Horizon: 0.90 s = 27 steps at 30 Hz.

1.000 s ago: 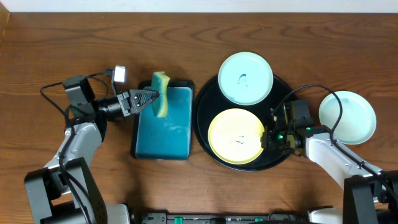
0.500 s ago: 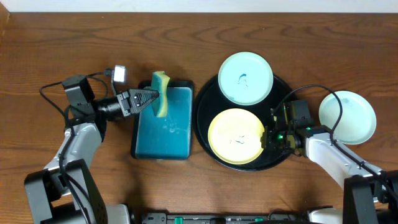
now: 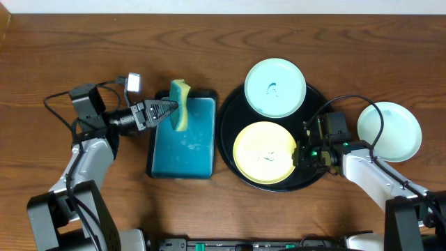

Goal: Clean dirty plates on tray and stack at the side

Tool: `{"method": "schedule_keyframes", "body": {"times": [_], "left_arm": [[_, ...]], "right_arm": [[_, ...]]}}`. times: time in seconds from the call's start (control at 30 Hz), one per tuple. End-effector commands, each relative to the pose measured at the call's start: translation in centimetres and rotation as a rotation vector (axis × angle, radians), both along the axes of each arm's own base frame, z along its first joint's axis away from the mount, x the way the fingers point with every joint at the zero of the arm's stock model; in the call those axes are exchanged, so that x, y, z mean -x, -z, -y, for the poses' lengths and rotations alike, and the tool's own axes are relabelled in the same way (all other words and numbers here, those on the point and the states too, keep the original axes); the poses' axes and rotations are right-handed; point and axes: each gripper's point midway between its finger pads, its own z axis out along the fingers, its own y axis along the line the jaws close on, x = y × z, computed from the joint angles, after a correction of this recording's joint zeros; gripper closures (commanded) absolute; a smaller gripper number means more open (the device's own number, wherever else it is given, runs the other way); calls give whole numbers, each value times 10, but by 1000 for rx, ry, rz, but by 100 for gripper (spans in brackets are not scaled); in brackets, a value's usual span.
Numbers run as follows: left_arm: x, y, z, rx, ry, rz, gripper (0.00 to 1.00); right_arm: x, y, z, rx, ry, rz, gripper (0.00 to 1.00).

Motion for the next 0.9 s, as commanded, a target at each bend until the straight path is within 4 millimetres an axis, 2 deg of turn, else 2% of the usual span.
{"method": "schedule_keyframes", "body": {"times": [0.0,0.87], "left_arm": [[5,-11,1,10,23,33,93],[5,-11,1,15,22,19,93]], "right_arm": [[26,20,9,63,-8,-89,99],[26,20,9,63,-8,-89,99]]}}
